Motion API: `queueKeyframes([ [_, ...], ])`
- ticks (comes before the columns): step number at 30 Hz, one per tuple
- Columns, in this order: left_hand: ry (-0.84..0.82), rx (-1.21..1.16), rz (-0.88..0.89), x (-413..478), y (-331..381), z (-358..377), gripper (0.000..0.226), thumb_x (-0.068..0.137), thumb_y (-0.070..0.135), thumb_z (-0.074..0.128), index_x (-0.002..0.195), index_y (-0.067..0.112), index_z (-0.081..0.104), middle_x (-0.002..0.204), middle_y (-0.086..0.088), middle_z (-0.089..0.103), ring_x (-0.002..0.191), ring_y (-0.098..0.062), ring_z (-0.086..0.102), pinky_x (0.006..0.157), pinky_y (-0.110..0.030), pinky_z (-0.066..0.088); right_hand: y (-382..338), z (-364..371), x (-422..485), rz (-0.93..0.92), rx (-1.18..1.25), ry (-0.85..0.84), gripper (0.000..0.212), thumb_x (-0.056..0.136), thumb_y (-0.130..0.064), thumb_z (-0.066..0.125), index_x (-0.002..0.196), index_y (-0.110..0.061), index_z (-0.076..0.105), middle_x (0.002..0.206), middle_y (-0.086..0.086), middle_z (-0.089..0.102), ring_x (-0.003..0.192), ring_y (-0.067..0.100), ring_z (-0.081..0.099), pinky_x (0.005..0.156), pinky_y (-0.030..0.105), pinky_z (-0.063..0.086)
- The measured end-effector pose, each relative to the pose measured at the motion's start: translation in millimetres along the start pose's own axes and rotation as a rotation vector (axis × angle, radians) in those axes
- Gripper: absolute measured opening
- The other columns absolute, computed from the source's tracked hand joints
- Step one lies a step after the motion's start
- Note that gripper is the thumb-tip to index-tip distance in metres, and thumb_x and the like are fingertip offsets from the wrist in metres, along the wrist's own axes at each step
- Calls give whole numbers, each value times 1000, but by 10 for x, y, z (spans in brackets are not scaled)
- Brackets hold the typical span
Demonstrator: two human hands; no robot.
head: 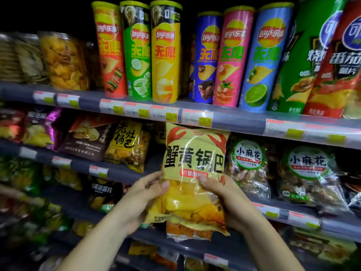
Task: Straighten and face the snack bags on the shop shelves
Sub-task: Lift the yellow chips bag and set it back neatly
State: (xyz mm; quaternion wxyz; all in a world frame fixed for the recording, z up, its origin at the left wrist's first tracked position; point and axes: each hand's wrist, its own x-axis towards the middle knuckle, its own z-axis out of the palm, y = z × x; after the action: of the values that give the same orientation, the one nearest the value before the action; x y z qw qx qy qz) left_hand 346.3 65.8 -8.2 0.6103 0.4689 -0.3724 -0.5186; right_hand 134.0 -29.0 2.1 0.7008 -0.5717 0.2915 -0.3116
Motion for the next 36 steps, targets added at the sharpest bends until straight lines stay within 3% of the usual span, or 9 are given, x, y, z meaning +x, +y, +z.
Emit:
queueKeyframes([
  [2,-41,-32,-34,-83,-66,-21,97,27,42,101,115,19,68,110,-6,79,98,-21,76,73,-30,62,52,9,-73,-14,-44,-24,66,78,-28,84,133,-3,58,122,22,75,112,41,72,99,59,55],
  [7,-88,69,-65,-148,-34,-235,64,75,27,81,134,14,59,127,-10,71,119,-28,67,102,-47,52,109,126,-146,-55,-90,-3,62,75,-24,83,130,-12,57,117,13,79,107,35,76,95,56,57],
  [10,-9,124,64,-56,224,-259,60,81,44,75,133,19,60,127,-5,72,116,-23,69,96,-41,52,137,239,-121,-55,-147,4,73,63,-31,90,127,-15,59,115,11,80,105,33,77,95,54,58],
  [14,103,29,155,91,546,-228,34,82,27,75,114,18,69,107,-7,79,93,-22,76,77,-37,59,169,510,-77,-12,-279,-30,80,61,-47,90,131,-25,55,119,0,79,108,24,76,99,49,57],
  [21,62,110,209,169,671,-446,6,87,24,73,92,23,77,90,-3,81,81,-17,78,69,-31,60,16,964,182,-234,-63,329,48,81,-48,78,117,-16,70,108,14,81,98,36,78,96,59,57],
  [25,71,73,120,286,797,-671,28,93,33,64,97,10,77,93,-13,80,78,-24,74,72,-36,59,-8,1116,192,-226,-70,351,42,85,-41,74,112,-9,72,105,20,80,95,41,77,88,53,60],
  [30,47,-14,53,395,778,-827,39,95,28,57,66,15,80,74,-8,77,63,-21,71,68,-35,56,14,1211,249,-228,-112,362,38,85,-39,73,111,-11,73,103,20,80,93,41,77,90,55,60],
  [33,-17,-52,-11,439,779,-907,49,102,34,39,87,14,81,91,-13,80,74,-23,72,68,-36,58,48,1191,215,-210,-65,383,34,84,-38,73,106,-11,75,101,21,80,88,40,78,82,51,62],
  [36,-69,-29,14,439,733,-1014,55,104,46,27,114,20,75,116,-15,76,106,-30,71,90,-46,56,64,1128,152,-183,42,431,40,89,-34,70,116,-6,71,105,22,80,92,41,78,73,44,64],
])
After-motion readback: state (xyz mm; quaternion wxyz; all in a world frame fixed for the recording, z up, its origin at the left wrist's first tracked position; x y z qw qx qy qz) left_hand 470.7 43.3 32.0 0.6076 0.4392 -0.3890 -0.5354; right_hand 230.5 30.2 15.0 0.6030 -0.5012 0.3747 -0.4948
